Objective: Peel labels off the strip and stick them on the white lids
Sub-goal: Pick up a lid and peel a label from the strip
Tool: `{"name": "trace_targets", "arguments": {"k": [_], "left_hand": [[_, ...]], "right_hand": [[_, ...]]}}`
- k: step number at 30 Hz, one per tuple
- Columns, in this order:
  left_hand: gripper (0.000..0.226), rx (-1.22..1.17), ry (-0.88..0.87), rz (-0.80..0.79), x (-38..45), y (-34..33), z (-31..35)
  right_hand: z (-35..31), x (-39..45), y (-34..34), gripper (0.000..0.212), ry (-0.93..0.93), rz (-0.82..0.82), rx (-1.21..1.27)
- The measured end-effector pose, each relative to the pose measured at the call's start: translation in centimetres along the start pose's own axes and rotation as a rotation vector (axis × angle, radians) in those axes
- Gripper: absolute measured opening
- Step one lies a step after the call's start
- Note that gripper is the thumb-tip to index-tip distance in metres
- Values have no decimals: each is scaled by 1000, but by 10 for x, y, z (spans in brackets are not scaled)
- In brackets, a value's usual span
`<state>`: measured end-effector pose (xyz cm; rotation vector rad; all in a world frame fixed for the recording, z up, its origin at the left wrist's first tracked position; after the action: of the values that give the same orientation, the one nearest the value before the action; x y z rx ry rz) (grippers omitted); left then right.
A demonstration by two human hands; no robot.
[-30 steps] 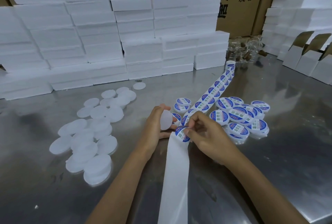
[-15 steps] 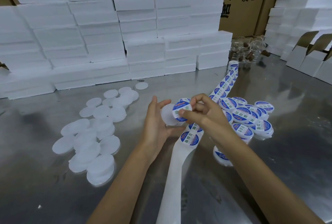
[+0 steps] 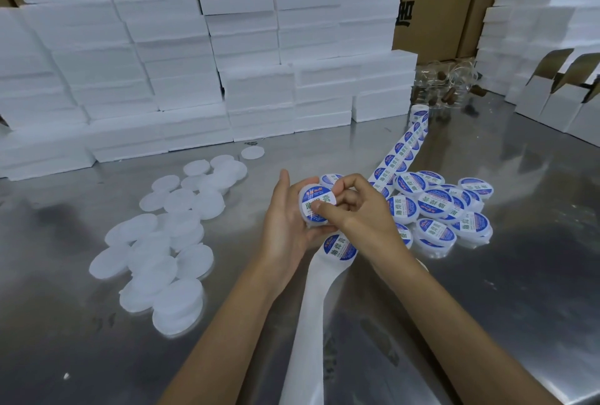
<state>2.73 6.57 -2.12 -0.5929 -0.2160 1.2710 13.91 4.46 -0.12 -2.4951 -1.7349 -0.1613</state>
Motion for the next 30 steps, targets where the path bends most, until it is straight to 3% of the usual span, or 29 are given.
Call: {"name": "trace_targets", "arguments": {"k": [7, 13, 16, 19, 22, 24, 27, 30], "left_hand": [[44, 85, -106, 9, -4, -8, 7], [46, 24, -135, -21, -9, -10, 15], [48, -9, -102, -72, -10, -14, 12], [48, -61, -55, -113, -11, -15, 10], [35, -117, -14, -173, -11, -20, 7], [26, -45, -37, -177, -9, -22, 6], [40, 301, -198, -80, -8, -13, 12], [38, 414, -347, 17, -12, -5, 25]], "right_hand": [[-16, -6, 7, 35, 260, 105, -314], [-15, -10, 10, 52, 339, 177, -622], [-16, -14, 3, 41, 406, 157, -689], [-16, -13, 2, 49, 438, 164, -727], [-19, -12, 8, 45, 458, 212, -701], [-17, -10, 12, 42, 445, 229, -675], [-15, -7, 17, 40, 419, 253, -656], [-14, -7, 17, 30, 429, 230, -671]]}}
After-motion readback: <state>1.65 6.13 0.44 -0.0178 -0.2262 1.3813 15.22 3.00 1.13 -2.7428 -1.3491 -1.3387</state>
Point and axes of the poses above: each hand's wrist, its own x-axis towards the middle knuckle, its own y-axis out of the back of the hand, z = x × y, the point moved 9 cm from there along x, towards the middle knuckle, and after that the axes turned 5 degrees about z, right-handed, at the moved point
